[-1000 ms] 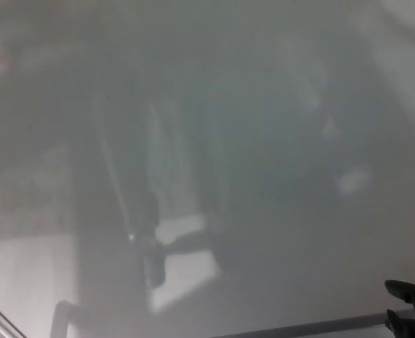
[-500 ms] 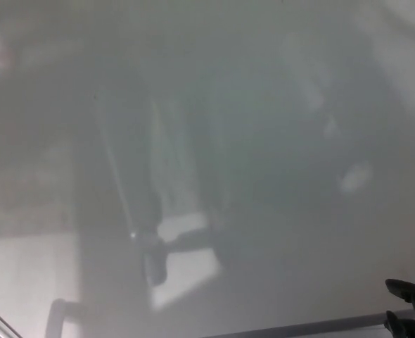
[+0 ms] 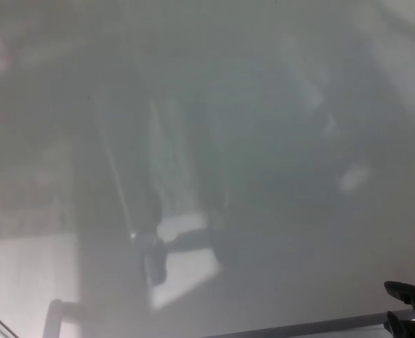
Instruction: A white board is being place on the right hand side and parallel to the robot and the robot uses its left hand to grab on the leftside of the whiteboard and drag the whiteboard from the right hand side to the left hand side
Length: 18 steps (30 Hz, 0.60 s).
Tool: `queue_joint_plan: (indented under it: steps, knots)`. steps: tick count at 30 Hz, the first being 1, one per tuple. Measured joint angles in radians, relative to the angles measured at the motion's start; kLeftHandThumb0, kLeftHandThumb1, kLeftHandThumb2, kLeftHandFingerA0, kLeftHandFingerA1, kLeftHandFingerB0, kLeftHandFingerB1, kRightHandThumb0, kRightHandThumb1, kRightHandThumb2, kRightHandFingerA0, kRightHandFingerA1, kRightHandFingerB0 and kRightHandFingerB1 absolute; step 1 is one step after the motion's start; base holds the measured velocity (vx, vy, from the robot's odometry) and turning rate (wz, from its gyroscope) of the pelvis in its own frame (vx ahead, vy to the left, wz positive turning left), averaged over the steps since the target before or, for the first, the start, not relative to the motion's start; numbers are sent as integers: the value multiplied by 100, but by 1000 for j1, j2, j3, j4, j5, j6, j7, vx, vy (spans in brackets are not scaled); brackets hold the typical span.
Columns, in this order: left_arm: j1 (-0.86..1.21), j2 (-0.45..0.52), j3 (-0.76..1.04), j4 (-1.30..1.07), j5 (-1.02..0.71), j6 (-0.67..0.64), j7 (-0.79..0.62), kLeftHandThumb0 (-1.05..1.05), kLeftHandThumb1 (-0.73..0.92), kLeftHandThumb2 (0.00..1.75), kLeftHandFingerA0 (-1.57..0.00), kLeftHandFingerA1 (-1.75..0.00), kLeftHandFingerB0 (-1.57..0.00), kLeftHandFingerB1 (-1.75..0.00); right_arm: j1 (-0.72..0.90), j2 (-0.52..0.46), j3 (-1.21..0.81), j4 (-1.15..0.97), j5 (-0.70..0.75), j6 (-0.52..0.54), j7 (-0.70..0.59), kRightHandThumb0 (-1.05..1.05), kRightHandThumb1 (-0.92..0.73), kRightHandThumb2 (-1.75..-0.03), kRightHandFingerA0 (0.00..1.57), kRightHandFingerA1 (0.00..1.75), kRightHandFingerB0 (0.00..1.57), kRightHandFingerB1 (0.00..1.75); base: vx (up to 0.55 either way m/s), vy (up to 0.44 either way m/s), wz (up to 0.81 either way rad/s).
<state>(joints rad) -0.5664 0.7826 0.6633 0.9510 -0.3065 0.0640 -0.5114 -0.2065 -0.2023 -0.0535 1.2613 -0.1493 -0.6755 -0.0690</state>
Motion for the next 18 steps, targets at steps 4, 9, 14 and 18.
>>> queue_joint_plan:
  steps: [4, 9, 14, 18]
  knots:
    - [7, 12, 0, -20, -1, -35, 5, -77, 47, 83, 0, 0, -7, -20, 5, 0, -2, 0, 2, 0, 1, -54, -79, -64, 62, 51, 40, 42, 0, 0, 0]
    - [35, 30, -17, -42, -2, -61, -12, -100, 60, 93, 0, 0, 0, 0, 8, 0, -3, -1, 2, -1, 2, -45, -62, -104, 57, 67, 27, 53, 0, 0, 0]
    - [96, 17, -11, -70, -16, -88, -24, -103, 78, 111, 0, -4, 0, 0, 19, 0, -9, 0, 3, -5, 4, -46, -62, -104, 58, 68, 27, 53, 0, 0, 0]
    - [140, -12, 18, -74, -35, -104, -23, -99, 79, 119, 0, -7, 0, -7, 37, 0, -11, 1, 4, -7, 4, -45, -61, -104, 60, 68, 27, 53, 0, 0, 0]
